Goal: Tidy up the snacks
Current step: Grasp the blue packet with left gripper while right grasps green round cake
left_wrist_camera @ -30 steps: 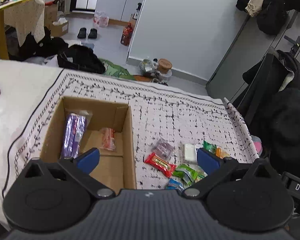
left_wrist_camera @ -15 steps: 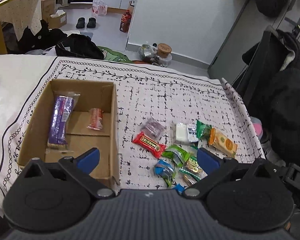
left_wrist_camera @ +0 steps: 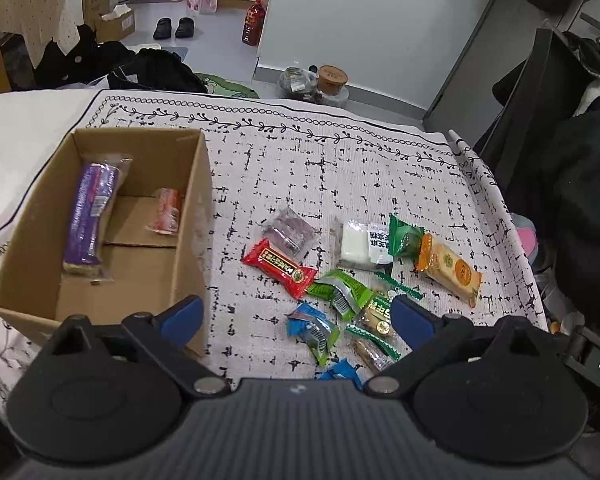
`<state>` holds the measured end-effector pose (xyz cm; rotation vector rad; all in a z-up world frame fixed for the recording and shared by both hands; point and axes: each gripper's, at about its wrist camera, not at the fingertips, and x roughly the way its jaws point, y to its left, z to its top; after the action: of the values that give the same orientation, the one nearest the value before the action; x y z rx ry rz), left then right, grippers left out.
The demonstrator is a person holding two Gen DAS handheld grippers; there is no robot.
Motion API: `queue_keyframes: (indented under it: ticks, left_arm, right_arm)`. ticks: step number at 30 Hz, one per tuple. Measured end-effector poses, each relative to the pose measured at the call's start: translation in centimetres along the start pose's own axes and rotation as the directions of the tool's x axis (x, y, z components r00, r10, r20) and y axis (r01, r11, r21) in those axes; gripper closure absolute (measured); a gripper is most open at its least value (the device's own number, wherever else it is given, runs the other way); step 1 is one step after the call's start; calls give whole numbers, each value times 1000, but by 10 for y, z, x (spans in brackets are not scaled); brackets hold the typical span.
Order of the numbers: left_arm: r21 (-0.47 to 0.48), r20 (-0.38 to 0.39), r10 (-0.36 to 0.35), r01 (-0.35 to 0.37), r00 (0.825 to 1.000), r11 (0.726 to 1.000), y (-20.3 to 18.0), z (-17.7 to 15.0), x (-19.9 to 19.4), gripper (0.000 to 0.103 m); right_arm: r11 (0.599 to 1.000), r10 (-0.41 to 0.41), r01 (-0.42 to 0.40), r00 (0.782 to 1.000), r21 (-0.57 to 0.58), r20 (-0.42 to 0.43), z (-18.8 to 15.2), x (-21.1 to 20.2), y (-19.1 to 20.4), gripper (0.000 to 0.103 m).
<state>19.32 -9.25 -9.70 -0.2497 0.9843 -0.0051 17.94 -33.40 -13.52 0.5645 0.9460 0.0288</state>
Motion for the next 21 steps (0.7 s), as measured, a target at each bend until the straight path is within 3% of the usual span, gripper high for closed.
queue_keyframes:
  ticks: [13,21]
  left_arm:
    - [-3,-88,-8,7,996,1000,-15,-9,57,29]
    - [-12,-130,3,-4,991,1000,-13,-13,86,35]
  right_arm:
    - [997,30,-23,995,74,-97,8,49,-14,19]
    - [997,34,-23,989,76,-143,10,76,-13,20]
